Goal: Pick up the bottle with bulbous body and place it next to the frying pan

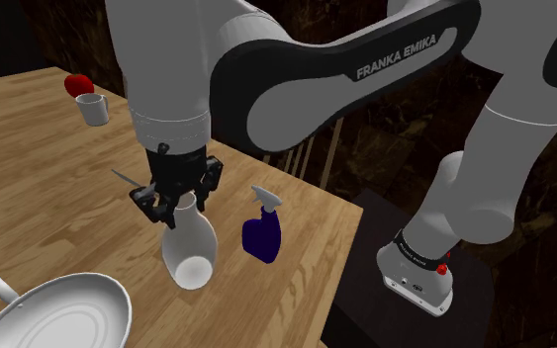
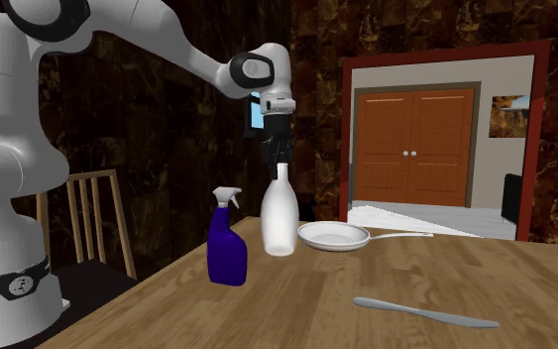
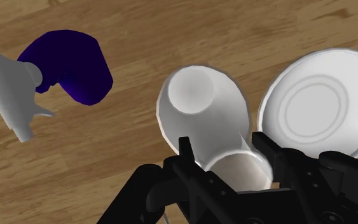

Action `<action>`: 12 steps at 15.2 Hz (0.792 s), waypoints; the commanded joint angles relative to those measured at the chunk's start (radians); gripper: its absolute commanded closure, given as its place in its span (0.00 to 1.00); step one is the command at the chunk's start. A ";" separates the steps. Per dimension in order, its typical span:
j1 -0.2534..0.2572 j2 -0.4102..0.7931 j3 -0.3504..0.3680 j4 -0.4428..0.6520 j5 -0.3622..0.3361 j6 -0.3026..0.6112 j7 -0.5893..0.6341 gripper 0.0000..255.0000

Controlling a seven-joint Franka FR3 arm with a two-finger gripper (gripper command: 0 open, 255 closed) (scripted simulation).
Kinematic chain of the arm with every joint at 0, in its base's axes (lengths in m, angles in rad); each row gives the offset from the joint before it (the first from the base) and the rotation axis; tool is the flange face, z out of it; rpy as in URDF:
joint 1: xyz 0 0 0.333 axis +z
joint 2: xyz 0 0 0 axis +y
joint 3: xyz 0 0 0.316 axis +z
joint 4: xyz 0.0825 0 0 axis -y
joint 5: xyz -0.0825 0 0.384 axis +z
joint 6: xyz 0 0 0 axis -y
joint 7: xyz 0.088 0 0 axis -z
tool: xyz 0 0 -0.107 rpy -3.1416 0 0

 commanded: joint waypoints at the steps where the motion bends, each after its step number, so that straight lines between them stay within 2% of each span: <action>1: 0.001 0.007 -0.001 -0.020 -0.006 0.026 0.004 1.00; 4: 0.002 0.021 -0.004 -0.049 -0.017 0.066 0.013 1.00; 12: 0.002 0.021 -0.004 -0.049 -0.017 0.066 0.013 1.00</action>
